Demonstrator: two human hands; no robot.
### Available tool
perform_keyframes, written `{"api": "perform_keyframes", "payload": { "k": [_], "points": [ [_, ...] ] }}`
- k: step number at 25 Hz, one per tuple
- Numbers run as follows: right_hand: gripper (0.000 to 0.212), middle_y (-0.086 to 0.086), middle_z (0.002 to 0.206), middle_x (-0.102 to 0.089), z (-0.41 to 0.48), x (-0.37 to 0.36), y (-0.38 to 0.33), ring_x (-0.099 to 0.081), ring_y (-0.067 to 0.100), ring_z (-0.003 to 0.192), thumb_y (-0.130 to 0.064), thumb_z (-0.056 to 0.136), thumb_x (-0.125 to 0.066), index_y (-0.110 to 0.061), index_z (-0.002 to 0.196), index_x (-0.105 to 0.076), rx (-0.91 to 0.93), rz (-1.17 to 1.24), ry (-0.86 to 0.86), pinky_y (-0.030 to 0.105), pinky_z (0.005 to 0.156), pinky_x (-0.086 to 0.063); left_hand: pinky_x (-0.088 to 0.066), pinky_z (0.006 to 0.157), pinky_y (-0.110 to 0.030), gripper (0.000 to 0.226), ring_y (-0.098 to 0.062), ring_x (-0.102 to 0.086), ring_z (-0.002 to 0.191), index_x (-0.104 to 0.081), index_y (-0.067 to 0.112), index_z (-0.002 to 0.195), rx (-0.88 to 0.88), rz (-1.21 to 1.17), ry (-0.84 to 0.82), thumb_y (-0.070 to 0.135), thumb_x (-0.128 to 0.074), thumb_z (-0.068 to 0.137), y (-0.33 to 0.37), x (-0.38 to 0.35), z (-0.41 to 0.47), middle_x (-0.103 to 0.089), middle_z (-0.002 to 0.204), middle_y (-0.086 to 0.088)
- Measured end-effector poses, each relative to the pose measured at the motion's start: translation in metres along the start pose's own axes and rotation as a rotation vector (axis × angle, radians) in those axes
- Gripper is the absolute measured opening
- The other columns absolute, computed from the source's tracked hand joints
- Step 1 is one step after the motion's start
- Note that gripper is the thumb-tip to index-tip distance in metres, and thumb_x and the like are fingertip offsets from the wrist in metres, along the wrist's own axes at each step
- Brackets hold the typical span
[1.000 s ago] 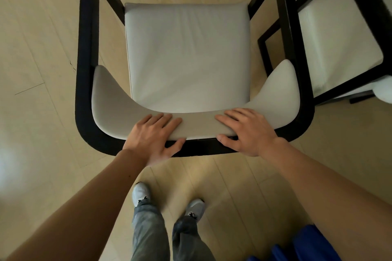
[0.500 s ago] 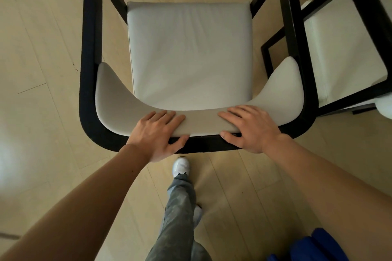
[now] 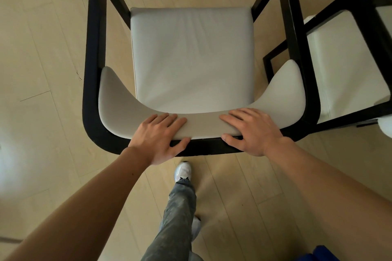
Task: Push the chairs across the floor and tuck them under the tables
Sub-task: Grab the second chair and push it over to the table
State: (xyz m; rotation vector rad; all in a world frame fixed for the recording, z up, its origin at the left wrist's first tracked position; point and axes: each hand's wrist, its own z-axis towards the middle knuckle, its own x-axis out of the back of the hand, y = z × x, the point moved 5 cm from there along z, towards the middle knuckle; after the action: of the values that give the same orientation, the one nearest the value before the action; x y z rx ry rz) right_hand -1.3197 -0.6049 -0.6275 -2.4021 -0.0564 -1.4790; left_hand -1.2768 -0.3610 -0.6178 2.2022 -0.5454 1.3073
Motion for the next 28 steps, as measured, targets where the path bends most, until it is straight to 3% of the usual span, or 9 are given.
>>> {"api": "perform_keyframes", "payload": {
  "k": [11,22,28],
  "points": [
    [0.065,0.004,0.13,-0.061,0.042,0.03,0.036,-0.054,0.025,0.122,-0.068,0.091,-0.029,-0.026,0.134,-0.054,0.016,-0.015,0.007,0.044,0.102,-0.04,-0.04,0.108,-0.043,0.067,-0.029,-0.056,0.126,-0.057,0.02,0.136,0.038,-0.034,-0.002,0.063,-0.03,0.092,-0.011,0.026,0.051,-0.062,0.134,-0.008],
    [0.07,0.005,0.133,-0.06,0.113,0.081,0.097,-0.053,0.026,0.124,-0.071,0.093,-0.018,-0.027,0.136,-0.051,0.039,-0.016,-0.043,0.045,0.103,-0.042,-0.033,0.114,-0.045,0.072,-0.028,-0.049,0.134,-0.052,0.022,0.141,0.085,-0.102,-0.014,0.067,-0.027,0.09,-0.027,0.065,0.136,-0.056,0.142,-0.008],
    [0.069,0.005,0.136,-0.058,0.146,0.105,0.129,-0.051,0.026,0.126,-0.07,0.093,-0.022,-0.028,0.139,-0.051,0.051,-0.038,-0.053,0.044,0.106,-0.039,-0.037,0.11,-0.044,0.068,-0.027,-0.053,0.129,-0.053,0.024,0.137,0.107,-0.117,0.019,0.068,-0.03,0.091,-0.035,0.081,0.178,-0.061,0.136,-0.006]
  ]
}}
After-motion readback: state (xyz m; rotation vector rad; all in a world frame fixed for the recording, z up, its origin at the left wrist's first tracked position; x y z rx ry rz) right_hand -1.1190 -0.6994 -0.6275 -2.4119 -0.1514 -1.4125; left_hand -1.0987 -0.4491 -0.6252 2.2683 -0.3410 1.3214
